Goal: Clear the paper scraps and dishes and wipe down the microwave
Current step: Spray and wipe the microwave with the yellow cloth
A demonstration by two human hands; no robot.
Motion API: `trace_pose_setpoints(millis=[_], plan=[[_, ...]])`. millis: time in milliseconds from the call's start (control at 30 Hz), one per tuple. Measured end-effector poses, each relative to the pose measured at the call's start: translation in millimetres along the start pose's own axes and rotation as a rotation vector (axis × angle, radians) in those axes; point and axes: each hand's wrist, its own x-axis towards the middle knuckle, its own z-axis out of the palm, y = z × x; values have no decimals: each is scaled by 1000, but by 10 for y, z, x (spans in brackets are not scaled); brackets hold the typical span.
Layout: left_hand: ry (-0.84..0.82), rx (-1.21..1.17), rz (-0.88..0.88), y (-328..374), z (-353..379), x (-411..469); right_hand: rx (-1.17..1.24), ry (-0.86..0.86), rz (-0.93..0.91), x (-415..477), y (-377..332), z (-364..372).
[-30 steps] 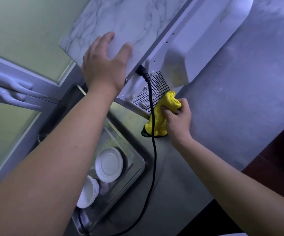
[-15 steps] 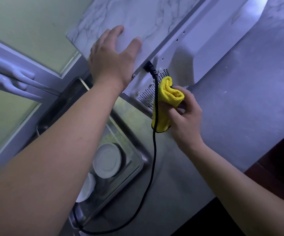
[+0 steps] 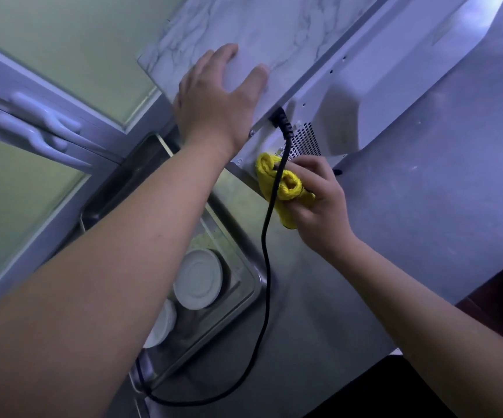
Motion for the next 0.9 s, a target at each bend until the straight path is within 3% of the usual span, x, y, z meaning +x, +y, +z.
trace_pose_setpoints(millis=[233, 400, 600, 733, 900], plan=[[1, 9, -20, 19, -9, -5, -226, -60, -182, -57, 357, 53], [-8, 2, -43, 21, -2, -6, -412, -169, 41, -345, 746, 1], [-7, -6, -36, 37, -18, -21, -647, -120, 104, -415, 739, 77], [2, 6, -32, 41, -27, -10, -867, -121, 455, -339, 772, -122], [15, 1, -27, 17, -16, 2, -588, 70, 628, -92, 810, -547]])
